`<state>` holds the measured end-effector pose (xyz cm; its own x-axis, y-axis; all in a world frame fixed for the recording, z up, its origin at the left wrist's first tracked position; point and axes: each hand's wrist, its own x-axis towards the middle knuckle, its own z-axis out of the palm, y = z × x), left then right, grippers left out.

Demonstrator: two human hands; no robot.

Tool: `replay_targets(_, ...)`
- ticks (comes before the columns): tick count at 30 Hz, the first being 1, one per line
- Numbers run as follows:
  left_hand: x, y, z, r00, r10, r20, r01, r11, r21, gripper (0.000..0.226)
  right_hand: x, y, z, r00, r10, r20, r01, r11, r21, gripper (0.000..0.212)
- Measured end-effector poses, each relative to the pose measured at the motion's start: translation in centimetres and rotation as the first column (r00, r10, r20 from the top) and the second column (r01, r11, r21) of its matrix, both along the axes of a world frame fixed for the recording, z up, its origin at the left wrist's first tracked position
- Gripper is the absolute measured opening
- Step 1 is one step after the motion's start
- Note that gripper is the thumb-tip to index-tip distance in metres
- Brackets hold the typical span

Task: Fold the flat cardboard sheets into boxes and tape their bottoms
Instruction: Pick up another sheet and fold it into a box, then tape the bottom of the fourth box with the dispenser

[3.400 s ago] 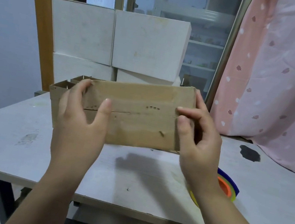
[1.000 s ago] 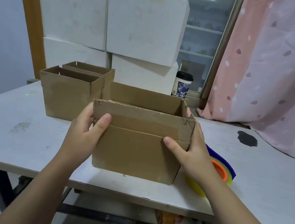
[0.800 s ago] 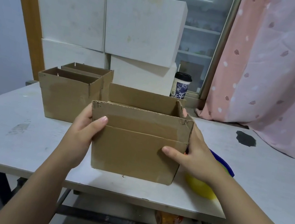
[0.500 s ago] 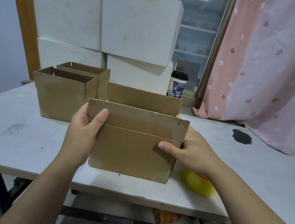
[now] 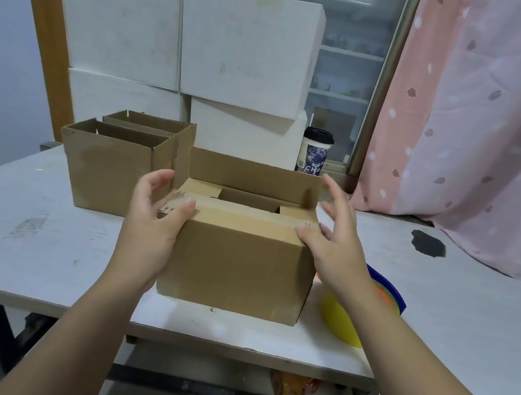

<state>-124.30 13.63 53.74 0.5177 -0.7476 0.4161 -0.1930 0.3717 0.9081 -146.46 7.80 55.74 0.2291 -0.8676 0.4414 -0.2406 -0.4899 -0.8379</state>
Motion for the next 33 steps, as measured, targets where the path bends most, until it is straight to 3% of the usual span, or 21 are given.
replay_targets(3,-0.1,0.2,0.1,1.0,-0.011,-0.021,0.011,1.0,0.013,0.037,1.0,-0.4,1.6,0.997,-0.069,0.026,0.07,0.997,-0.026,0.074)
replay_targets(5,-0.5,0.3,0.3,1.0,0.02,-0.002,-0.02,0.999,0.027,0.038,1.9,-0.5,2.1,0.986,-0.16,-0.043,0.159,0.987,-0.019,0.07)
replay_targets(8,-1.5,0.9,0.8,0.972,0.155,0.175,-0.16,0.987,0.01,0.043,2.4,-0.3,1.6,0.945,-0.254,-0.207,0.238,0.966,-0.098,0.04)
replay_targets(9,-1.9,1.1,1.1,0.915,0.247,0.319,-0.252,0.967,-0.026,0.043,2.5,-0.2,1.5,0.934,-0.263,-0.241,0.241,0.963,-0.116,0.027)
replay_targets(11,-2.8,1.0,1.5,0.669,0.387,0.635,-0.384,0.911,-0.151,0.041,2.4,-0.3,1.4,0.903,-0.288,-0.32,0.254,0.956,-0.145,0.02)
replay_targets(13,-4.3,0.7,1.9,0.483,0.307,0.82,-0.361,0.923,-0.133,0.039,2.4,-0.3,1.4,0.871,-0.316,-0.376,0.274,0.948,-0.161,0.021)
replay_targets(16,-6.9,-0.3,2.0,0.476,0.086,0.875,-0.279,0.959,0.057,0.049,2.5,-0.4,1.3,0.845,-0.351,-0.404,0.293,0.935,-0.199,0.019)
replay_targets(17,-7.6,-0.8,1.8,0.43,0.059,0.901,-0.289,0.954,0.076,0.053,2.4,-0.4,1.3,0.857,-0.336,-0.391,0.281,0.94,-0.192,0.018)
replay_targets(19,-8.5,-1.4,1.5,0.303,0.043,0.952,-0.347,0.935,0.068,0.059,1.9,-0.6,1.6,0.938,-0.234,-0.257,0.223,0.972,-0.071,0.018)
replay_targets(21,-8.7,-1.5,1.2,0.269,0.066,0.961,-0.393,0.918,0.047,0.061,0.6,-1.0,1.9,0.982,-0.177,-0.069,0.179,0.983,0.03,0.027)
replay_targets(22,-8.7,-1.5,1.1,0.267,0.072,0.961,-0.403,0.914,0.044,0.062,-0.5,-1.4,2.0,0.977,-0.207,-0.054,0.209,0.977,0.035,0.03)
replay_targets(24,-8.8,-1.6,1.0,0.261,0.06,0.963,-0.412,0.91,0.055,0.064,-3.1,-2.5,2.0,0.926,-0.297,-0.235,0.308,0.951,0.011,0.031)
replay_targets(27,-9.0,-1.4,1.1,0.254,0.041,0.966,-0.418,0.906,0.072,0.064,-6.9,-4.1,1.6,0.697,-0.26,-0.669,0.384,0.922,0.041,0.03)
replay_targets(31,-9.1,-1.3,1.1,0.262,0.048,0.964,-0.42,0.905,0.069,0.066,-8.8,-4.3,0.8,0.604,-0.101,-0.791,0.382,0.908,0.175,0.069)
replay_targets(33,-9.1,-1.2,1.2,0.259,0.057,0.964,-0.424,0.904,0.06,0.067,-9.4,-4.2,0.5,0.606,-0.044,-0.794,0.398,0.881,0.255,0.072)
